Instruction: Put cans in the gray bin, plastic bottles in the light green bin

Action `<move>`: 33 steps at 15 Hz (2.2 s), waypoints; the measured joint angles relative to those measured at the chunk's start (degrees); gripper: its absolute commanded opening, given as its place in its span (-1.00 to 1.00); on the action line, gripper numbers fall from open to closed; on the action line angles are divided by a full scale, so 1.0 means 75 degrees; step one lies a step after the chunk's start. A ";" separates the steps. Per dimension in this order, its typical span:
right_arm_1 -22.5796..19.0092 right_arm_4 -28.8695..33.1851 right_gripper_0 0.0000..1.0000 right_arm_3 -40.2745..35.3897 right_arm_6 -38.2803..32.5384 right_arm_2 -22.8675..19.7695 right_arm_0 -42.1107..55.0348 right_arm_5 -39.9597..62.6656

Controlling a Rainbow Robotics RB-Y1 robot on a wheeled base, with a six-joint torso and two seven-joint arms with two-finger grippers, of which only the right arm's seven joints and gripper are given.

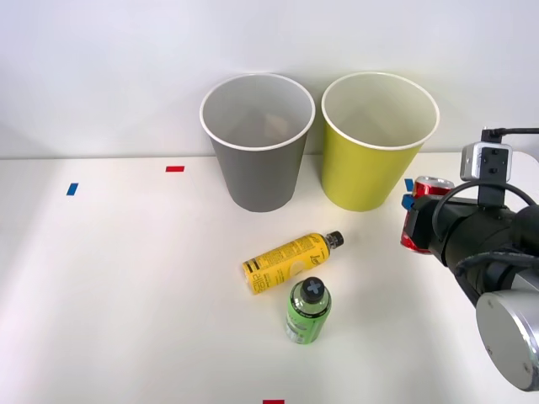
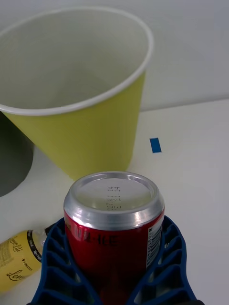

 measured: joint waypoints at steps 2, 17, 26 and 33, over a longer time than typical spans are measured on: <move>-0.0033 -0.0405 -1.00 -0.0223 0.0375 0.0001 0.0176 -0.0721; -0.0682 -0.3012 -1.00 0.2048 0.0522 0.0359 -0.2078 -0.4992; -0.0504 -0.2248 -1.00 0.5144 0.0702 0.1253 -0.4124 -0.6455; -0.0398 -0.1712 -1.00 0.6790 0.0640 0.1828 -0.5317 -0.6969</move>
